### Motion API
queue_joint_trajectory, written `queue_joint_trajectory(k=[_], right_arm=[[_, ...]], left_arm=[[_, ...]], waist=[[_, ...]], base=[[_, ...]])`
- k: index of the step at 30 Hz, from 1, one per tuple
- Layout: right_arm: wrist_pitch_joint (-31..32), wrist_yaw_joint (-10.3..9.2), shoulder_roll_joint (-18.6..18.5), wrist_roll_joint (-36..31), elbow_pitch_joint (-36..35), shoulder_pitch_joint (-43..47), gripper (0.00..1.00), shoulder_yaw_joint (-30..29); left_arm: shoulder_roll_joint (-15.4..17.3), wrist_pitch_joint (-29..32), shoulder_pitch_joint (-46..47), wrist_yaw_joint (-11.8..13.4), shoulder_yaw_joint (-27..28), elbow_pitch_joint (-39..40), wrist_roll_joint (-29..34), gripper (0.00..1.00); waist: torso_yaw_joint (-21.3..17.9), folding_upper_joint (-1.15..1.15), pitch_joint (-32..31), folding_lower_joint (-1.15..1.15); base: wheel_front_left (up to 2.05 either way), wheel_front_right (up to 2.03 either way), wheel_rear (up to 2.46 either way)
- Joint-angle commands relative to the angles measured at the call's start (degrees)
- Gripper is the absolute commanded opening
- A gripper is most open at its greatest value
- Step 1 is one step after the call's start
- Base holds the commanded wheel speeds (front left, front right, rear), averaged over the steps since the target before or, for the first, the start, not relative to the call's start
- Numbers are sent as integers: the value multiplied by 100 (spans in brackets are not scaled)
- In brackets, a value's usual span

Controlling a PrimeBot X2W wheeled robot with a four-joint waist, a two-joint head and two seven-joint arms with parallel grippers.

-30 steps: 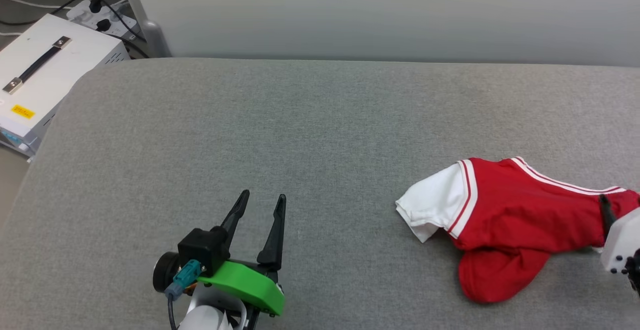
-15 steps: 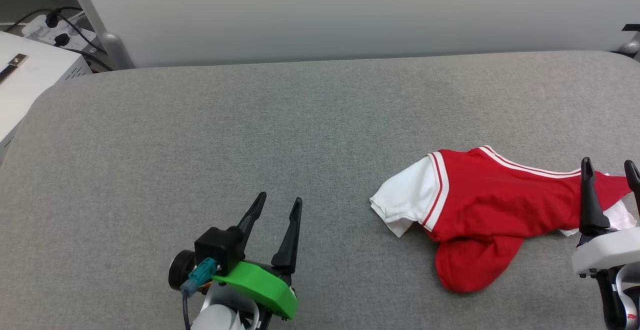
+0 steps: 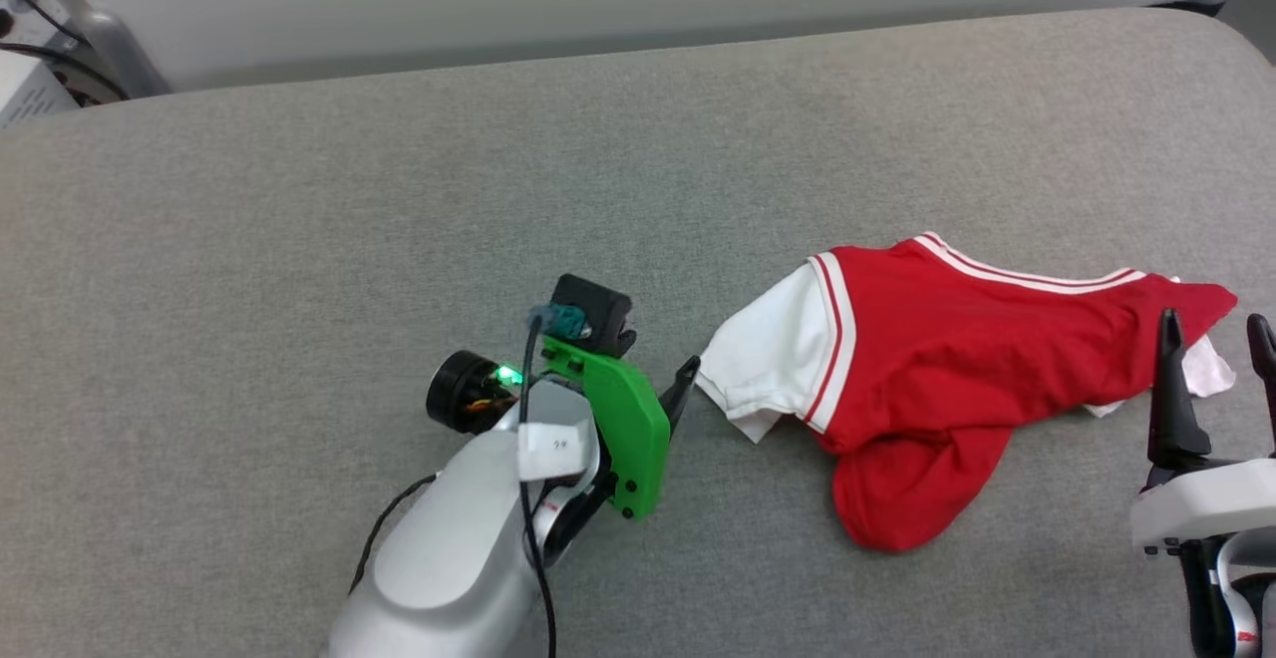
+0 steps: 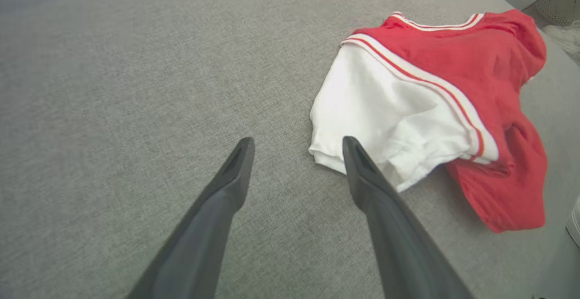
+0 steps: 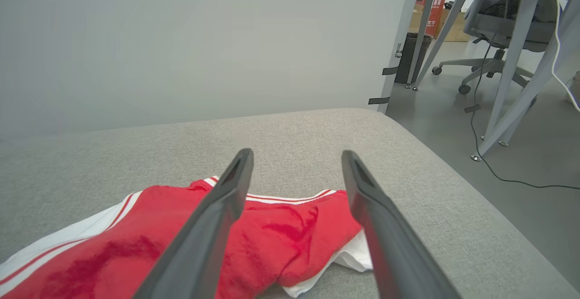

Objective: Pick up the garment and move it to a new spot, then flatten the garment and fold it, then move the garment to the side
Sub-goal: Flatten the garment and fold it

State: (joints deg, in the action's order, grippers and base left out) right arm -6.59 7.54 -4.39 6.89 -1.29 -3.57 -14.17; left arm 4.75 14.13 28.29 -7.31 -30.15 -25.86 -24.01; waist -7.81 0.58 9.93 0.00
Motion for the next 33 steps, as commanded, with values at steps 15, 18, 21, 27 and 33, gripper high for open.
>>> queue_joint_trajectory(k=[15,18,21,27,33], right_arm=[[-260,-5,125,-60,336,-168,100,140],[-279,-5,134,-75,376,-192,100,181],[-287,-5,139,-98,405,-210,100,207],[-262,-5,144,-155,449,-219,100,171],[-179,-5,135,-204,468,-125,100,141]], left_arm=[[20,644,791,87,-664,-882,286,100],[8,595,815,112,-767,-1093,368,100],[-19,621,826,84,-865,-1263,333,0],[-5,301,856,102,-745,-1396,147,0],[358,-277,795,276,-330,-1269,-33,0]], waist=[[-577,-58,579,0],[-569,-58,620,0],[-542,-58,635,0],[-393,-58,480,0],[-137,-58,103,0]], base=[[0,0,0],[0,0,0],[0,0,0],[0,0,0],[0,0,0]])
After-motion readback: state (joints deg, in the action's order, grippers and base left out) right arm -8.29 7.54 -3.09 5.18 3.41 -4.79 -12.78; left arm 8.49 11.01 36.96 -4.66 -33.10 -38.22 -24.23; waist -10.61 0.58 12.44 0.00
